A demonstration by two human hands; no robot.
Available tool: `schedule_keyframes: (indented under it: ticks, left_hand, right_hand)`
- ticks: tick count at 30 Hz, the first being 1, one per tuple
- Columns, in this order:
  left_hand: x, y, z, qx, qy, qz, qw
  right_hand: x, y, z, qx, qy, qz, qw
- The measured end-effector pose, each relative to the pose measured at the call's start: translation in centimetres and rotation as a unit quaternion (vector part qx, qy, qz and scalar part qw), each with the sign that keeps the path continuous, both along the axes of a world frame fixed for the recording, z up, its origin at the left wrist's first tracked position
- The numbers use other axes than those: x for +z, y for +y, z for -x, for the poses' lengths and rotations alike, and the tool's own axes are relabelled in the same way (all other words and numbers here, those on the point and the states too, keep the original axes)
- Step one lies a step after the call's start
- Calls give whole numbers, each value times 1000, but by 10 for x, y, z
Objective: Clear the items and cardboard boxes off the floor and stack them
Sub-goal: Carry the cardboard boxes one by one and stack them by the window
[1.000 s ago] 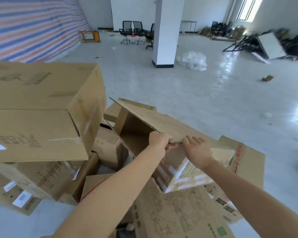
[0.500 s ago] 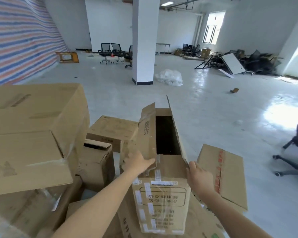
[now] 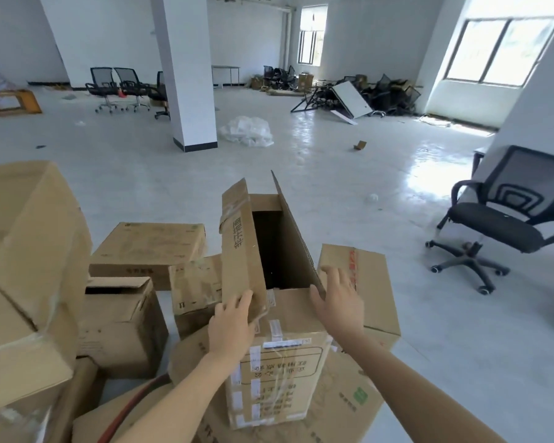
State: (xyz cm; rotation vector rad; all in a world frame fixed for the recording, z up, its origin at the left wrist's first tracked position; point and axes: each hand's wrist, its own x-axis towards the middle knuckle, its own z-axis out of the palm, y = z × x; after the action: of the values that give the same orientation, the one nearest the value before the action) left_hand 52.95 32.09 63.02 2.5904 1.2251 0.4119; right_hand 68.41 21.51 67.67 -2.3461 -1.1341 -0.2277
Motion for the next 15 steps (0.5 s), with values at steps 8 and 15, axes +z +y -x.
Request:
schedule_keyframes:
  ticks: [8, 15]
  left_hand:
    - [-1, 8, 10, 9, -17, -41, 999]
    - [16, 20, 8, 11, -154, -139, 978]
  right_hand:
    - [39, 48, -16, -52, 104, 221, 968]
    - [49, 58, -10, -6, 62, 223, 973]
